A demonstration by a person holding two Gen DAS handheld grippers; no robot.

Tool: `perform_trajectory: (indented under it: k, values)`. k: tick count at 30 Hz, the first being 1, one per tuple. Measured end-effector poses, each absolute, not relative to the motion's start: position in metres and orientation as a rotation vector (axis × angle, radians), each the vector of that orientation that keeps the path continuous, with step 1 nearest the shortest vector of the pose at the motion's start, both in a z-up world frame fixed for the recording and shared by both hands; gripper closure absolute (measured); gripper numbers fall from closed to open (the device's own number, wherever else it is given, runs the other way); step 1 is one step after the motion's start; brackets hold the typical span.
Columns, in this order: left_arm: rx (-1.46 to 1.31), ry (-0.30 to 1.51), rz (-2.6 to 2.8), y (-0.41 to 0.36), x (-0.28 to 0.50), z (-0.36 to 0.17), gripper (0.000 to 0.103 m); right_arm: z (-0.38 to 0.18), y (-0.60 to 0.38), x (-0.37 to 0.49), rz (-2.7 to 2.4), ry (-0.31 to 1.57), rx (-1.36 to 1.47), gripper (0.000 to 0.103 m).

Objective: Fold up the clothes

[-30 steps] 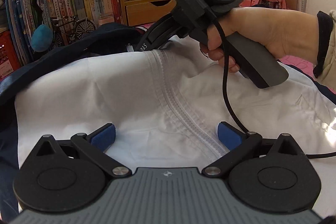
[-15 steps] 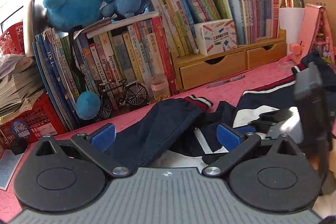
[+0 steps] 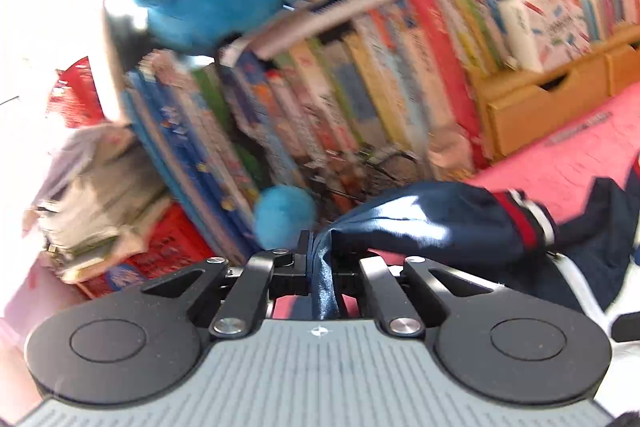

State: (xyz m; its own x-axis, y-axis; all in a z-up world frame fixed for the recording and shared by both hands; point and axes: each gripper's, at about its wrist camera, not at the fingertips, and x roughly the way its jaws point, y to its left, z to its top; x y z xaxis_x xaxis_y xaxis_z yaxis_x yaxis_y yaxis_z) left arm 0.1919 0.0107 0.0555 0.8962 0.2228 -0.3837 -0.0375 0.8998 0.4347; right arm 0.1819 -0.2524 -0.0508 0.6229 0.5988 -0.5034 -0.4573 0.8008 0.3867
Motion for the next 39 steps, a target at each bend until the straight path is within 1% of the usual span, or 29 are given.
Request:
perform_trajectory:
  k: [3,6,7,8,10,11,13,16,17,18,19,20,21,23,24,25,26,28,30,33,36,39]
  values:
    - [0.324,0.387,0.328,0.091,0.188,0.092,0.099,-0.052,-0.252,0.183,0.621,0.664,0.236,0.011]
    - [0.182,0.402,0.5,0.175,0.167,0.105,0.099,-0.052,-0.254,0.183,0.627,0.667,0.245,0.01]
    - [0.13,0.441,0.579,0.209,0.158,0.101,0.098,-0.052,-0.253,0.183,0.627,0.669,0.242,0.009]
    - [0.076,0.491,0.629,0.235,0.151,0.091,0.097,-0.052,-0.252,0.183,0.627,0.669,0.237,0.008]
    - [-0.068,0.573,0.695,0.28,0.135,0.068,0.087,-0.051,-0.25,0.182,0.628,0.669,0.223,0.007]
    - [-0.155,0.606,0.713,0.3,0.125,0.054,0.081,-0.051,-0.25,0.181,0.629,0.669,0.218,0.006]
    - [-0.282,0.661,0.767,0.322,0.109,0.017,0.08,-0.051,-0.249,0.181,0.633,0.671,0.215,0.005]
    - [-0.389,0.781,0.764,0.332,0.095,-0.023,0.075,-0.051,-0.249,0.181,0.64,0.674,0.222,0.003]
    - [-0.376,0.754,0.766,0.328,0.092,-0.029,0.072,-0.052,-0.25,0.181,0.641,0.675,0.224,0.003]
    - [-0.333,0.768,0.766,0.322,0.091,-0.029,0.062,-0.052,-0.25,0.181,0.643,0.676,0.225,0.002]
    - [-0.291,0.782,0.766,0.315,0.09,-0.029,0.059,-0.052,-0.249,0.181,0.643,0.677,0.224,0.002]
    - [-0.246,0.795,0.765,0.308,0.089,-0.028,0.052,-0.052,-0.249,0.181,0.643,0.677,0.223,0.001]
    - [-0.168,0.799,0.76,0.299,0.091,-0.024,0.048,-0.052,-0.248,0.181,0.644,0.678,0.221,0.001]
    - [-0.02,0.769,0.752,0.284,0.091,-0.014,0.047,-0.051,-0.248,0.181,0.645,0.679,0.218,0.0]
    - [0.047,0.731,0.749,0.277,0.091,-0.008,0.036,-0.051,-0.247,0.181,0.644,0.679,0.217,0.0]
    - [0.087,0.697,0.728,0.271,0.092,-0.001,0.028,-0.051,-0.248,0.181,0.645,0.68,0.218,0.0]
    - [0.126,0.664,0.705,0.265,0.094,0.005,0.016,-0.051,-0.248,0.181,0.646,0.68,0.219,0.0]
    - [0.172,0.614,0.591,0.253,0.101,0.013,0.012,-0.051,-0.248,0.181,0.647,0.681,0.22,0.0]
    - [0.195,0.572,0.498,0.245,0.107,0.019,0.001,-0.051,-0.248,0.181,0.647,0.682,0.22,0.0]
    - [0.189,0.542,0.439,0.247,0.127,0.017,0.0,-0.051,-0.246,0.181,0.645,0.683,0.215,0.0]
    - [0.35,0.714,0.604,0.246,0.172,-0.018,0.0,-0.052,-0.247,0.181,0.647,0.684,0.219,0.0]
    - [0.535,0.817,0.731,0.25,0.19,-0.052,0.0,-0.052,-0.248,0.181,0.649,0.685,0.224,0.0]
